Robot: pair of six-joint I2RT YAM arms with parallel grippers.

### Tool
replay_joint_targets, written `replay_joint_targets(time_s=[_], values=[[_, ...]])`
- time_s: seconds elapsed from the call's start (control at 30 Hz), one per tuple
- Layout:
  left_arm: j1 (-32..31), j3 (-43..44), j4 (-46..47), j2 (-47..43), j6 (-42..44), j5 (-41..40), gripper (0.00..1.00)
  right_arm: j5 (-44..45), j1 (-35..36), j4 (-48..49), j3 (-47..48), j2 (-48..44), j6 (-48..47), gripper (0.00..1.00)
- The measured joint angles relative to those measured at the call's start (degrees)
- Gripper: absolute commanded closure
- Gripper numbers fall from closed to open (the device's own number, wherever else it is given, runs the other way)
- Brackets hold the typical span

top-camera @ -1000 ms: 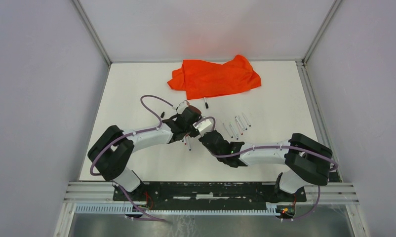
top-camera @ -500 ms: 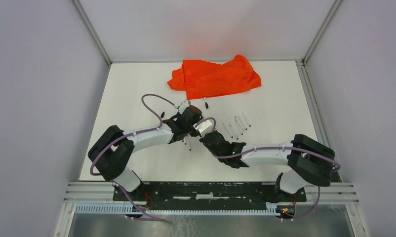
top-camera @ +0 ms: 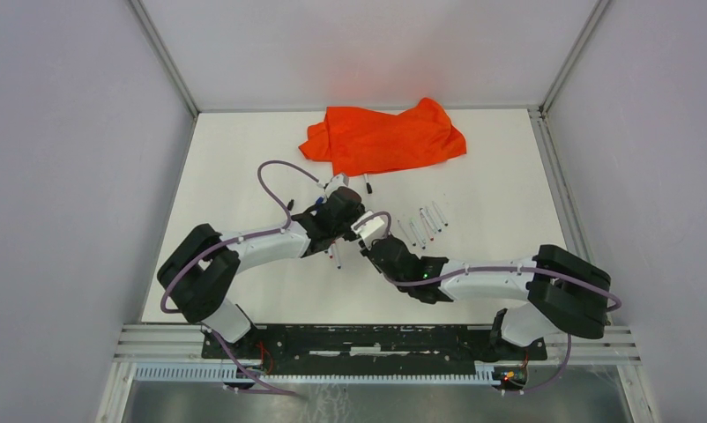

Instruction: Open the pen caps

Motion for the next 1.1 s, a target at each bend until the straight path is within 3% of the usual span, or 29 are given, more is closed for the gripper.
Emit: replay_joint_targets(time_s=[0.47, 1.1], values=[[0.07, 2.49, -6.21, 0.00, 1.42, -3.87, 0.98, -2.36, -1.62, 0.28, -4.85, -6.10, -0.44, 0.65], [8.44, 2.95, -17.68, -1.62, 3.67, -9.66, 0.98, -14.21, -5.20, -2.10, -4.42, 3.34, 1.22, 0.64]])
